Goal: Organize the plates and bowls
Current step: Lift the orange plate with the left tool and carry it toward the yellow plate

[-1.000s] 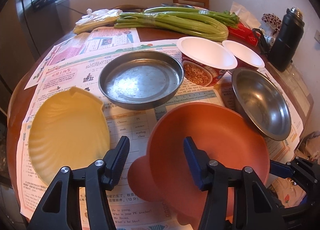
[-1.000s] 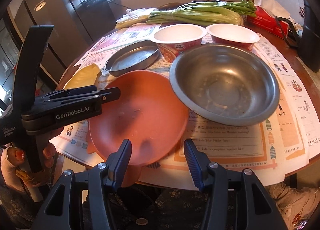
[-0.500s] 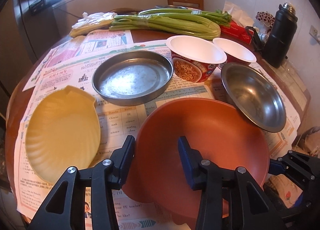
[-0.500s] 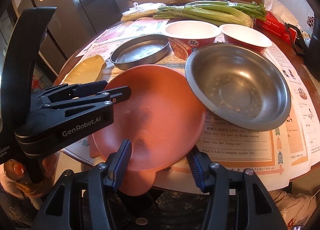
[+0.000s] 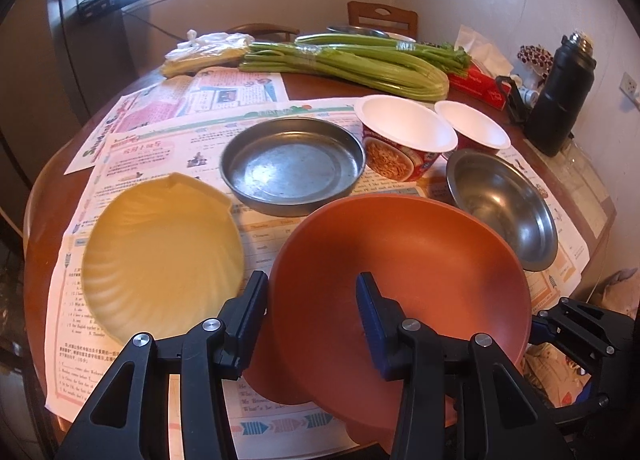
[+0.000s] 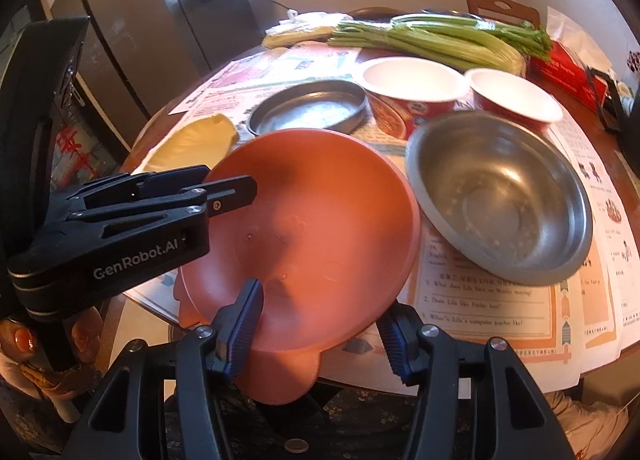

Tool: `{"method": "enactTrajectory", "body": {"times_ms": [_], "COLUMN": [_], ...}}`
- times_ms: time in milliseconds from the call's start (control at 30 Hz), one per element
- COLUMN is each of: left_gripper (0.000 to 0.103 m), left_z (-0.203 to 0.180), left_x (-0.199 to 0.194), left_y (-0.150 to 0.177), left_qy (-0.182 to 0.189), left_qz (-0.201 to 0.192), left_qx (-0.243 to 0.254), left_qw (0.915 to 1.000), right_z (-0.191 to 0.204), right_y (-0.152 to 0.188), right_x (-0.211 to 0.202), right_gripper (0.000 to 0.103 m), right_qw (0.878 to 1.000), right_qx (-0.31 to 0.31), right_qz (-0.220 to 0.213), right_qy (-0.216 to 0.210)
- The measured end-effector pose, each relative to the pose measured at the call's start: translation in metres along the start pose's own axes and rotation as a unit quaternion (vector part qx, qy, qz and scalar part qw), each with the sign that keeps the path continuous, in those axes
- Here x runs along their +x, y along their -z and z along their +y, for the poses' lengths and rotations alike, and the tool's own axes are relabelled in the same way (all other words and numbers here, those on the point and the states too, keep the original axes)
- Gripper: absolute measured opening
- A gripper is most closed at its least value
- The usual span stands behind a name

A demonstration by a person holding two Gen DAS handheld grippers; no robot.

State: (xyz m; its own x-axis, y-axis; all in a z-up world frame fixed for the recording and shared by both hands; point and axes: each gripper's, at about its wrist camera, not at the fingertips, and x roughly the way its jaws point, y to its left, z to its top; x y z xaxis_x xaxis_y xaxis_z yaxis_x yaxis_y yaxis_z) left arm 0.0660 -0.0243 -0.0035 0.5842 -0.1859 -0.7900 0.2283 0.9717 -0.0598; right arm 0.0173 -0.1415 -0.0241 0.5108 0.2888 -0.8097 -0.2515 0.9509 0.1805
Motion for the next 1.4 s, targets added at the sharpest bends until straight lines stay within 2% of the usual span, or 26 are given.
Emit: {"method": "enactTrajectory", "body": {"times_ms": [333, 567, 767, 1067, 1400], "left_gripper": [0.046, 0.046, 0.046, 0.046, 0.046], "left_z": [0.016, 0.019, 0.025, 0.067, 0.123], "left_x": [-0.005, 0.000, -0.009, -0.026, -0.030], "left_y": [-0.005, -0.006, -0.013, -0.030, -0.039], "left_qy": [0.006, 0.012, 0.008, -0.021, -0.050], "left_qz": [-0.002, 0.005, -0.008, -0.022, -0.025], "left_qx": [-0.022, -0.025, -0.028, -0.052, -0.090], "left_qw": [0.9997, 0.9996, 0.9995, 0.9982, 0.9944], "right_z": [0.011, 0.009, 0.013, 0.047, 0.089], "right_y": [-0.008, -0.010, -0.018, -0.053, -0.089], "right_x": [0.006, 0.010, 0.004, 0.010, 0.034], "right_gripper": [0.056, 0.056, 0.056, 0.056, 0.056], "right_qw": [1.000, 1.000, 1.000, 0.998, 0.994], "right_qx": [-0.009, -0.006, -0.011, -0.047, -0.084], "right_qz": [0.002, 0.006, 0.000, -0.012, -0.006], "right_qy": [-0.028, -0.030, -0.028, -0.047, -0.070]}}
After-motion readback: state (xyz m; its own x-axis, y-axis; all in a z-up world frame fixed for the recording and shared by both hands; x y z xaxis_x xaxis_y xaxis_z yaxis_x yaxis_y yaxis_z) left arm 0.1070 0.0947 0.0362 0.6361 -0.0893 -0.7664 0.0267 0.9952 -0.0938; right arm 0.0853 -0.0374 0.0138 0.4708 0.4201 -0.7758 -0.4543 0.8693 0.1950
